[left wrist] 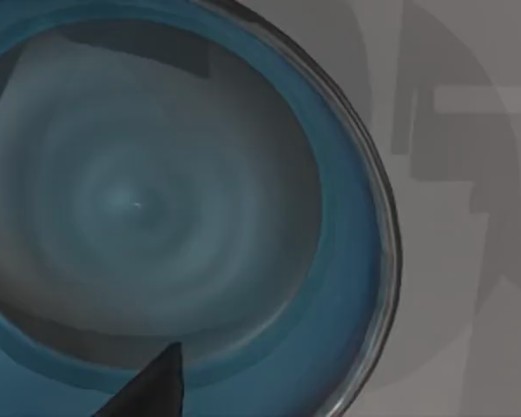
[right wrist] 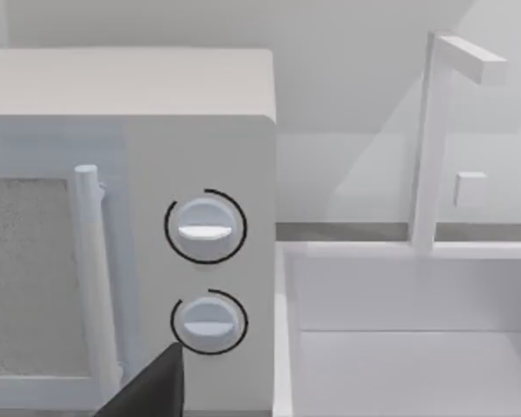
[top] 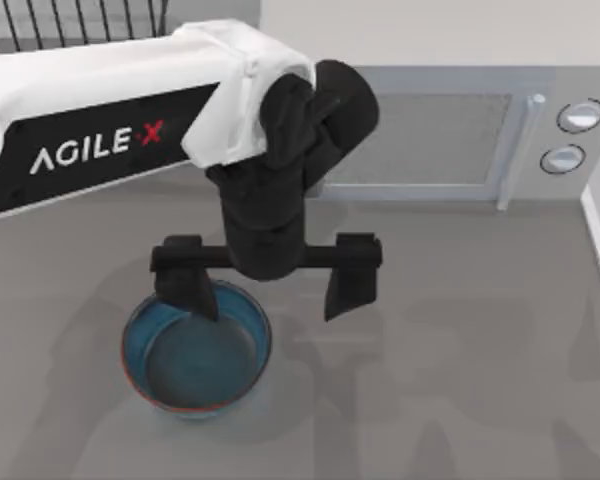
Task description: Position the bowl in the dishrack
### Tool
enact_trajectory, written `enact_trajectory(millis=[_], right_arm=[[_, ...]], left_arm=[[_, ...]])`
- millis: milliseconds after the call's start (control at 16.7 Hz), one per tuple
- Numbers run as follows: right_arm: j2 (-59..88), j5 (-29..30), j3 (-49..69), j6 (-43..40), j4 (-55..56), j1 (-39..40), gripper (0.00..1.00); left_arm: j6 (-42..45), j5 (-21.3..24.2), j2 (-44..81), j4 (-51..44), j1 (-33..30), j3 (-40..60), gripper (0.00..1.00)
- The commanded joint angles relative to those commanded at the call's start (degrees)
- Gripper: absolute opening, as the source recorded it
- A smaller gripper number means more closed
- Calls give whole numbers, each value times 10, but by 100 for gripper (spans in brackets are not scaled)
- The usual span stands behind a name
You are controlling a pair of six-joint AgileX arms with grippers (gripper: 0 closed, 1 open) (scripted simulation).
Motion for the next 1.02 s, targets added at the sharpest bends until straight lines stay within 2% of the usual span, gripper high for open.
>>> enact_trajectory(millis=[300, 600, 1020], right_arm=[[0, 0, 0, 0, 0, 0, 100], [0, 0, 0, 0, 0, 0, 100], [0, 0, 0, 0, 0, 0, 100]], left_arm=[[0, 0, 36, 127, 0, -87, 100], [0, 0, 41, 142, 0, -101, 100], [0, 0, 41, 142, 0, -101, 47]])
